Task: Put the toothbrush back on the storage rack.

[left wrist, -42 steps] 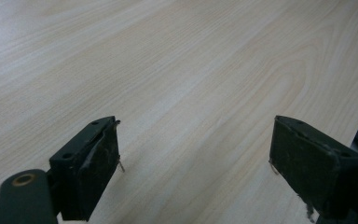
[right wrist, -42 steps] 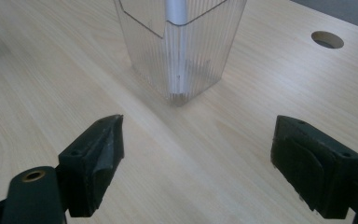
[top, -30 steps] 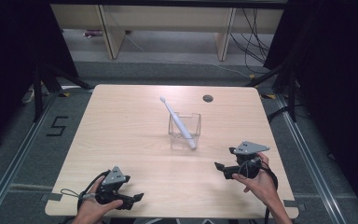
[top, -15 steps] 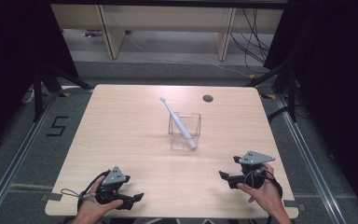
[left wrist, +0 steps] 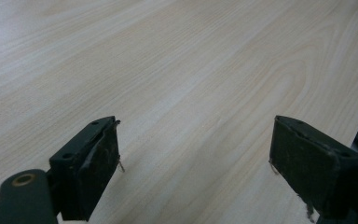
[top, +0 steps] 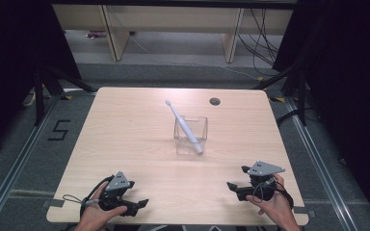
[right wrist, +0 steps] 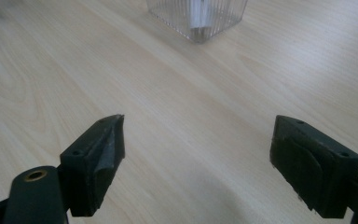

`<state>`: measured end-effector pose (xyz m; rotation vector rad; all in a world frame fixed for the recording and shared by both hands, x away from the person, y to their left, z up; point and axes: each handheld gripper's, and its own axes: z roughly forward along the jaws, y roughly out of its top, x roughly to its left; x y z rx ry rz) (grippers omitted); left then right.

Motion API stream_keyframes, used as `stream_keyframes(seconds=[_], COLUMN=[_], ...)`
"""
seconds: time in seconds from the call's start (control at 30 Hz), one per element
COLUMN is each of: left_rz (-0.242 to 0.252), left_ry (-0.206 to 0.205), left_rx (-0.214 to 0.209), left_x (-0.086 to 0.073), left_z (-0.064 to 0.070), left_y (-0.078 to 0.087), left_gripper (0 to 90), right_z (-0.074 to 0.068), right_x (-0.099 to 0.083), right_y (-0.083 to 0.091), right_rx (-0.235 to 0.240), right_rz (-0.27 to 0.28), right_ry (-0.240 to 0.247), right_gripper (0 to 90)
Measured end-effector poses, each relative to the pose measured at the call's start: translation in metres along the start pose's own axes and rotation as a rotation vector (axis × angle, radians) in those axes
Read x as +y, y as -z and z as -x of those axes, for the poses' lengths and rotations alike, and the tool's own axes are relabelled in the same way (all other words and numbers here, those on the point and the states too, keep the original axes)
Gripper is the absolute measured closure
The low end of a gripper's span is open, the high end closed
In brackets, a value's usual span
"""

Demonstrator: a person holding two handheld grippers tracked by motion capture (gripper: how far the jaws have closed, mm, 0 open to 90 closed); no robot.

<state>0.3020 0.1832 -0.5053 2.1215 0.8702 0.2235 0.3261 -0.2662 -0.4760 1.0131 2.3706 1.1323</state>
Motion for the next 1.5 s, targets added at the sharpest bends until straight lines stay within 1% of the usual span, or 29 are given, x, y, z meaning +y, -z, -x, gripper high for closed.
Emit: stream_keyframes(seconds=[0.03,0.1,0.13,0.2,0.27,0.33,0.4,0.47,0.5,0.53,0.57,0.6,0.63,0.7,0.77,0.8,0.9,0.97,1.0,1.07,1.13,1.17,1.2,1.23,1.27,1.3,1.37,1.4,1.5], left_rz=[-0.002,-0.001,0.0,-0.004,-0.003,-0.004,-0.005,-0.001,-0.001,-0.001,-0.001,-0.001,-0.002,-0.002,-0.002,-0.002,-0.002,-0.002,-0.003,-0.005,-0.002,-0.006,-0.006,-0.006,-0.003,-0.003,-0.003,-0.003,-0.004], left_ry=[-0.001,0.001,0.002,0.0,0.001,0.0,0.0,0.0,0.0,0.0,0.0,0.0,0.0,0.0,0.0,0.0,0.0,0.0,-0.001,-0.001,0.0,-0.001,-0.002,-0.002,-0.001,-0.001,-0.001,-0.001,-0.003], left_rx=[-0.001,0.0,0.0,0.0,-0.001,0.0,0.001,0.0,0.001,0.002,0.001,0.001,0.001,0.001,0.001,0.001,0.001,0.001,0.001,0.0,0.001,0.003,0.002,0.003,0.001,0.001,0.001,0.002,0.008], left_x=[0.0,0.0,0.0,0.0,0.0,0.0,0.0,0.0,0.0,0.0,0.0,0.0,0.0,0.0,0.0,0.0,0.0,0.0,0.0,0.0,0.0,0.0,0.0,0.0,0.0,0.0,0.0,0.0,0.0], left_z=[0.0,0.0,0.0,0.0,0.0,0.0,0.0,0.0,0.0,0.0,0.0,0.0,0.0,0.0,0.0,0.0,0.0,0.0,0.0,0.0,0.0,0.0,0.0,0.0,0.0,0.0,0.0,0.0,0.0], left_y=[0.0,0.0,0.0,0.0,0.0,0.0,0.0,0.0,0.0,0.0,0.0,0.0,0.0,0.0,0.0,0.0,0.0,0.0,0.0,0.0,0.0,0.0,0.0,0.0,0.0,0.0,0.0,0.0,0.0], left_gripper=[15.0,15.0,15.0,15.0,15.0,15.0,15.0,15.0,15.0,15.0,15.0,15.0,15.0,15.0,15.0,15.0,15.0,15.0,15.0,15.0,15.0,15.0,15.0,15.0,15.0,15.0,15.0,15.0,15.0], right_z=[0.0,0.0,-0.002,-0.002,-0.003,-0.005,-0.004,-0.006,-0.005,-0.005,-0.007,-0.005,-0.005,-0.005,-0.005,-0.006,-0.006,-0.008,-0.007,-0.007,-0.007,-0.009,-0.009,-0.007,-0.007,-0.008,-0.008,-0.01,-0.007], right_x=[-0.001,-0.003,-0.004,-0.006,-0.008,-0.01,-0.012,-0.014,-0.015,-0.016,-0.017,-0.017,-0.019,-0.02,-0.021,-0.022,-0.025,-0.027,-0.028,-0.029,-0.03,-0.031,-0.031,-0.031,-0.031,-0.031,-0.031,-0.032,-0.032], right_y=[0.0,0.0,0.001,0.0,0.001,0.001,0.002,0.003,0.003,0.004,0.005,0.005,0.006,0.008,0.01,0.01,0.012,0.013,0.013,0.015,0.014,0.015,0.016,0.015,0.015,0.016,0.017,0.017,0.016], right_rx=[0.014,-0.011,-0.007,0.019,0.012,0.004,0.02,0.022,0.028,0.006,0.007,0.014,0.003,0.015,0.003,0.008,0.003,-0.005,-0.001,-0.006,0.006,-0.002,-0.002,-0.01,-0.017,-0.004,-0.013,-0.013,0.001], right_rz=[-0.007,-0.009,-0.023,-0.032,-0.048,-0.046,-0.049,-0.056,-0.054,-0.049,-0.048,-0.047,-0.045,-0.057,-0.043,-0.052,-0.047,-0.056,-0.052,-0.059,-0.054,-0.06,-0.066,-0.051,-0.05,-0.056,-0.054,-0.06,-0.052], right_ry=[0.005,0.033,0.011,0.016,0.008,0.008,0.015,-0.006,0.005,0.011,-0.01,0.006,0.013,0.004,0.009,-0.011,0.004,-0.012,0.003,0.009,0.004,-0.017,-0.014,0.021,0.022,0.001,0.006,-0.033,-0.002], right_gripper=[18.6,18.6,18.6,18.6,18.5,18.5,18.6,18.7,18.8,18.8,18.8,18.8,18.8,18.8,18.8,18.8,18.8,18.8,18.8,18.7,18.7,18.7,18.7,18.7,18.7,18.7,18.6,18.6,18.6])
